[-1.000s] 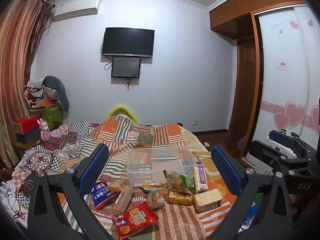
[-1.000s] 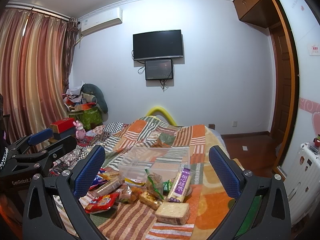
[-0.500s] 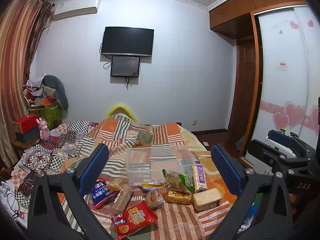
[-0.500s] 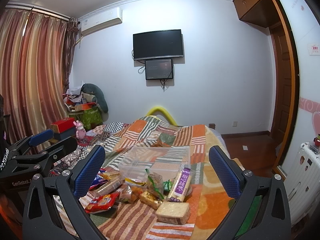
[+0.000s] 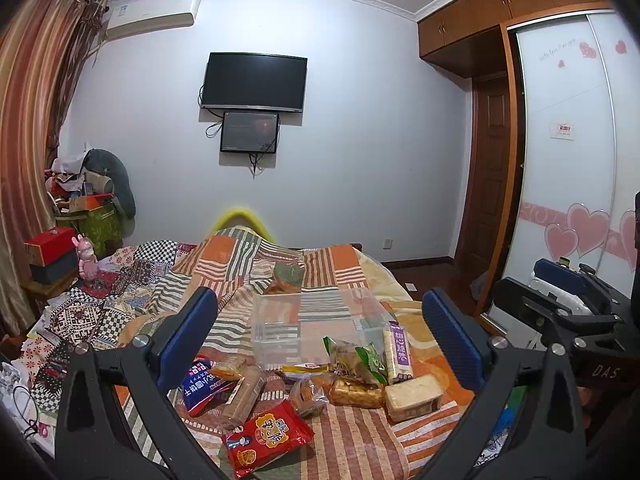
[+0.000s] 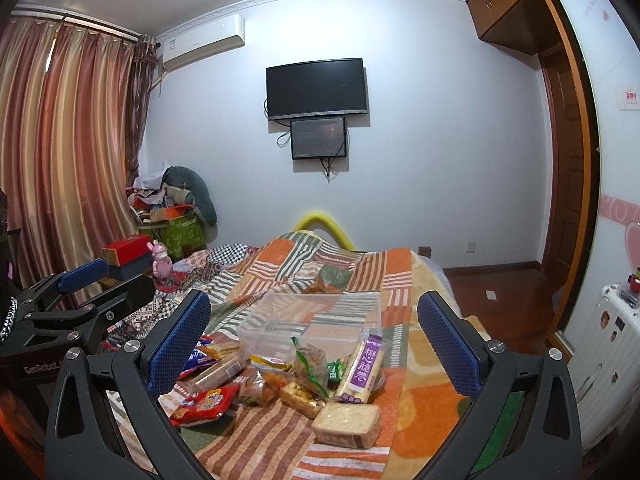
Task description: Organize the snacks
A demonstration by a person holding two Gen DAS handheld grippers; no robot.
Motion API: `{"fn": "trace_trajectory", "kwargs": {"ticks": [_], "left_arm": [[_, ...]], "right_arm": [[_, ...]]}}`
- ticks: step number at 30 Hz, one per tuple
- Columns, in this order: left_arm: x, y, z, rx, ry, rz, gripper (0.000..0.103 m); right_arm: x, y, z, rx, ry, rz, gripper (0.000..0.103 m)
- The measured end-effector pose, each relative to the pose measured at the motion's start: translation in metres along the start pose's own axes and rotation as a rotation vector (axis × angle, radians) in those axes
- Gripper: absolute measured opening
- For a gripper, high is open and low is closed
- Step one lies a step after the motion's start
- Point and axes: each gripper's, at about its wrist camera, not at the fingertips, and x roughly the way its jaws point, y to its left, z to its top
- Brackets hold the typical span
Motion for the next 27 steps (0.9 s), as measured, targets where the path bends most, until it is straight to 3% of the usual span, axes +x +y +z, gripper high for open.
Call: {"fn": "trace_trajectory", "kwargs": {"ticks": [17, 21, 27], "left_arm": [[-0.001, 0.006, -0.001, -0.007, 0.014, -0.028, 0.102], [0.008, 0.013, -0.005, -0.009, 0.065, -0.032, 0.085], [0.030, 0.032, -0.023, 0.010, 0.186, -0.014, 0.078]], "right_arm": [[0.009, -0.008, -0.008, 0.021, 0.019, -0.026, 0.103], [0.013, -0.011, -0.012, 0.031, 0.044, -0.014, 0.100], [0.026, -0.021, -0.023, 0.031, 0.121, -0.004, 0.089]]}}
